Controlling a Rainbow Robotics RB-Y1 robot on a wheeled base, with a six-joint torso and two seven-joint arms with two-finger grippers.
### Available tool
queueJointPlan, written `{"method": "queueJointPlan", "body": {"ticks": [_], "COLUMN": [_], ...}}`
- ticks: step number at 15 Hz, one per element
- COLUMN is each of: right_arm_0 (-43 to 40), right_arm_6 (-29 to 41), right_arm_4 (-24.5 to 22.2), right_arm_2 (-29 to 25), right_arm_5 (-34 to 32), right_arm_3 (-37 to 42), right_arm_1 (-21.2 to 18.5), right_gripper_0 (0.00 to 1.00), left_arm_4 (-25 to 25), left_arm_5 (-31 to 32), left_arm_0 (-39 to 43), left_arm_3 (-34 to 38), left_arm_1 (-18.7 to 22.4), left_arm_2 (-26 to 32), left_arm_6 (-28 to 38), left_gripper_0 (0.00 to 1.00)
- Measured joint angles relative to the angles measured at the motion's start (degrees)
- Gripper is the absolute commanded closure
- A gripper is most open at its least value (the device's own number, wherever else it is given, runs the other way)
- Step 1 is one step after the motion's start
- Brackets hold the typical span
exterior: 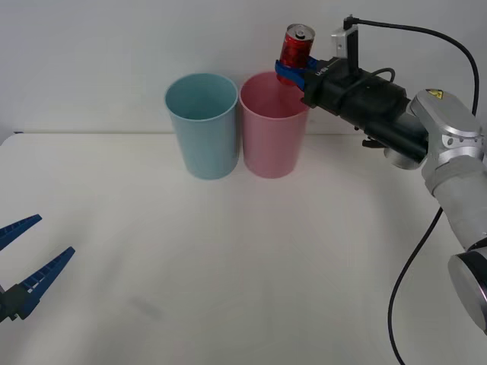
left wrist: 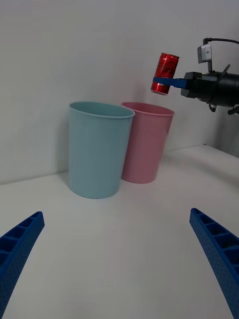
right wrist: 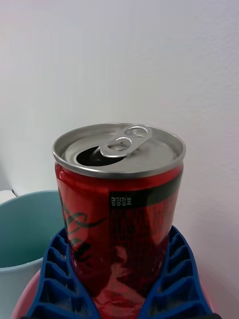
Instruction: Grasp the object on the table and drop it into the matching bin: aluminum can to the light blue bin, PET bottle to the pink bin.
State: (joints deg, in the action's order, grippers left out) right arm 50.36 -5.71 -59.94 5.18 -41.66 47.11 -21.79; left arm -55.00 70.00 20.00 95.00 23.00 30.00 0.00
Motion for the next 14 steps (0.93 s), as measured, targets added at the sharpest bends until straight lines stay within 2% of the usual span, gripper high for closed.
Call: {"method": "queueJointPlan", "body": {"ticks": [14], "right_arm_0": [0.0], "right_arm_6": [-0.1], "right_arm_4": [0.0], "right_arm_2": [0.0], "right_arm_5": [0.3], "right_arm_3": [0.0], "right_arm_1": [0.1], "right_gripper_0": [1.00], "left_arm_4": [0.0], "left_arm_5": [0.0], "left_arm_0": [0.0], "left_arm_3": [0.0], "left_arm_1": [0.0], "left_arm_2": [0.0], "left_arm_6": [0.0], "left_gripper_0": [0.00]}}
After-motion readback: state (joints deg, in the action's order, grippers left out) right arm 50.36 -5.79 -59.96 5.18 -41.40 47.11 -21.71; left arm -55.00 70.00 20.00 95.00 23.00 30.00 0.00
